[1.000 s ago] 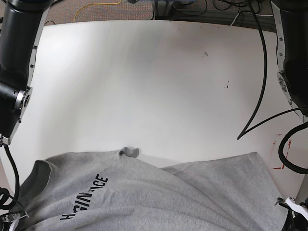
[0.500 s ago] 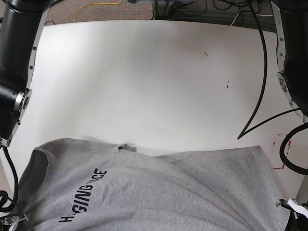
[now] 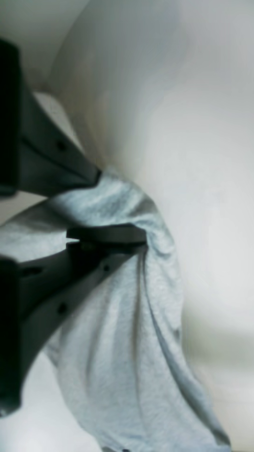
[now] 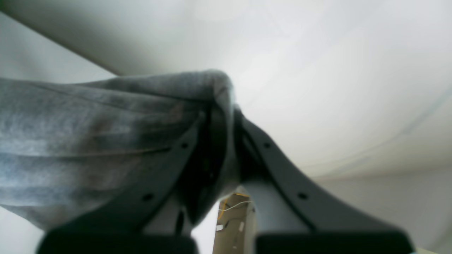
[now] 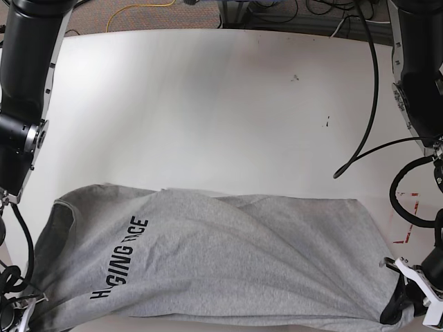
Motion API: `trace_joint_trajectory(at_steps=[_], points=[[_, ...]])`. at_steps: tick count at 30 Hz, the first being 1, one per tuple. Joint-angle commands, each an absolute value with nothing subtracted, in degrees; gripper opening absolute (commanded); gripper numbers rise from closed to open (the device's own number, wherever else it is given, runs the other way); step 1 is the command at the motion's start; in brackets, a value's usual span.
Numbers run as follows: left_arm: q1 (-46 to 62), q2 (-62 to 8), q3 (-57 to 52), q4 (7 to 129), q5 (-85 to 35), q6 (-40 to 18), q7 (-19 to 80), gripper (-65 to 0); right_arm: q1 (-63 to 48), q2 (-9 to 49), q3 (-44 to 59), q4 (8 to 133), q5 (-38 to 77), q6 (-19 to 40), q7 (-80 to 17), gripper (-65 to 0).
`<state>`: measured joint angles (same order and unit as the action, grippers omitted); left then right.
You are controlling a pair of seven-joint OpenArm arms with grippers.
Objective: Fold the T-shirt properly
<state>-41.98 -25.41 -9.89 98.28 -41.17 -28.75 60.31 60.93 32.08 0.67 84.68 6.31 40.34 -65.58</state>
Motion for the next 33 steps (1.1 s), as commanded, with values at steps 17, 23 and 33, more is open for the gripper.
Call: trace_joint_trajectory(at_steps=[17,23,33], points=[[-56.13,-26.42,-10.07,93.93,-41.54,-28.53,55.25,-65.0,73.54,30.81,-0.22,75.56,5.93,40.0,-60.44,-65.0],[-63.16,-26.59,-9.89,90.07,-41.8,-28.62,55.25,-65.0,81.27,31.25,-6.02,74.24,5.93,40.0,-60.44,-65.0],[-60.35,-26.51,-10.07,93.41,-41.63,-28.62,57.01,-65.0,79.43,32.92,-5.85,74.51,6.55,40.0,-60.62,-65.0]])
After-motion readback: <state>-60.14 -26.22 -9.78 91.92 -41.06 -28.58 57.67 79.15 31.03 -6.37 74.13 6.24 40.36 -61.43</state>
